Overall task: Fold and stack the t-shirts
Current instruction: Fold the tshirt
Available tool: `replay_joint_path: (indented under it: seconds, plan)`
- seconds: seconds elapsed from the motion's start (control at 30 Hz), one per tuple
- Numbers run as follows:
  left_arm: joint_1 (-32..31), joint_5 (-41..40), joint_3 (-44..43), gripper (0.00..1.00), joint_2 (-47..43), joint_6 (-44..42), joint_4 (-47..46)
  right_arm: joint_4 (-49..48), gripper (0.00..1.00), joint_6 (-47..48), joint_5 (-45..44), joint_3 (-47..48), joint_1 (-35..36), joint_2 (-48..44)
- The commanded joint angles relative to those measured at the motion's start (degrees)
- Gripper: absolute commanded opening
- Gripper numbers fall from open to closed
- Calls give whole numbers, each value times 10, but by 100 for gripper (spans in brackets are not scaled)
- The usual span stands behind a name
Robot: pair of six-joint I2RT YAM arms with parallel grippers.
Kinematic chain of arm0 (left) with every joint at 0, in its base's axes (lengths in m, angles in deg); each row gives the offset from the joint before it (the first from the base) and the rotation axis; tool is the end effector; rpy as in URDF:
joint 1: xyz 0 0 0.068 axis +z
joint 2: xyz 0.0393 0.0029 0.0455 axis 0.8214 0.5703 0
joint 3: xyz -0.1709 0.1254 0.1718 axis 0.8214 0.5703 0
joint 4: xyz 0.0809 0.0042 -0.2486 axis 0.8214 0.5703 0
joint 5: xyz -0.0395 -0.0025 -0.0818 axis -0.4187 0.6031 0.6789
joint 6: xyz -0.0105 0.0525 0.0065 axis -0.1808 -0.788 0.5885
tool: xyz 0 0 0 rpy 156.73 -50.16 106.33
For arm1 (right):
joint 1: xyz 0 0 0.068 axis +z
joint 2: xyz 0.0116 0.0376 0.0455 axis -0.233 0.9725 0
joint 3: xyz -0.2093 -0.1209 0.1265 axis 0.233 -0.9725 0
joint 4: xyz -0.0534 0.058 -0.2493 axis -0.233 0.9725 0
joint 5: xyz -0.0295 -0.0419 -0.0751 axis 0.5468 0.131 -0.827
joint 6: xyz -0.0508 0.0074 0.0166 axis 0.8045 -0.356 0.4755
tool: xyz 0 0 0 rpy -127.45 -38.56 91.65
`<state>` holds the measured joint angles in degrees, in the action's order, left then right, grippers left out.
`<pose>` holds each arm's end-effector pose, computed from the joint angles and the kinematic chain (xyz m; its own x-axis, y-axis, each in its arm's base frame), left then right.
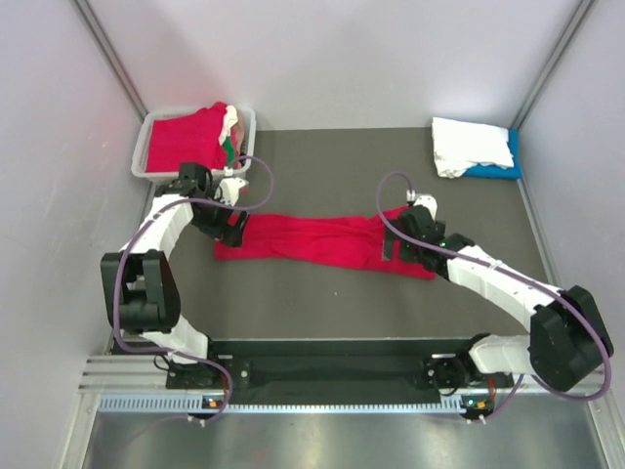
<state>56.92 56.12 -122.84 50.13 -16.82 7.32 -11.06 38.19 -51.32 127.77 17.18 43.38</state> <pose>0.3151 -0.0025 0.2451 -0.7348 0.4708 -0.4882 0.5668 0.8216 -0.0606 0.2223 0.1183 0.2191 -0.7276 0.0613 -0.6832 0.0265 0.9978 0.0613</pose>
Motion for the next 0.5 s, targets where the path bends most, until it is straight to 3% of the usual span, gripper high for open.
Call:
replay_joint_path:
  seconds: [0.0,0.47]
  plan:
    - [-4,-22,9,98,25,-6,-33,-6,100,-18,11,9,15,26]
    - [-4,-23,-18,98,59,1,-43,3,100,-76,41,-25,59,43]
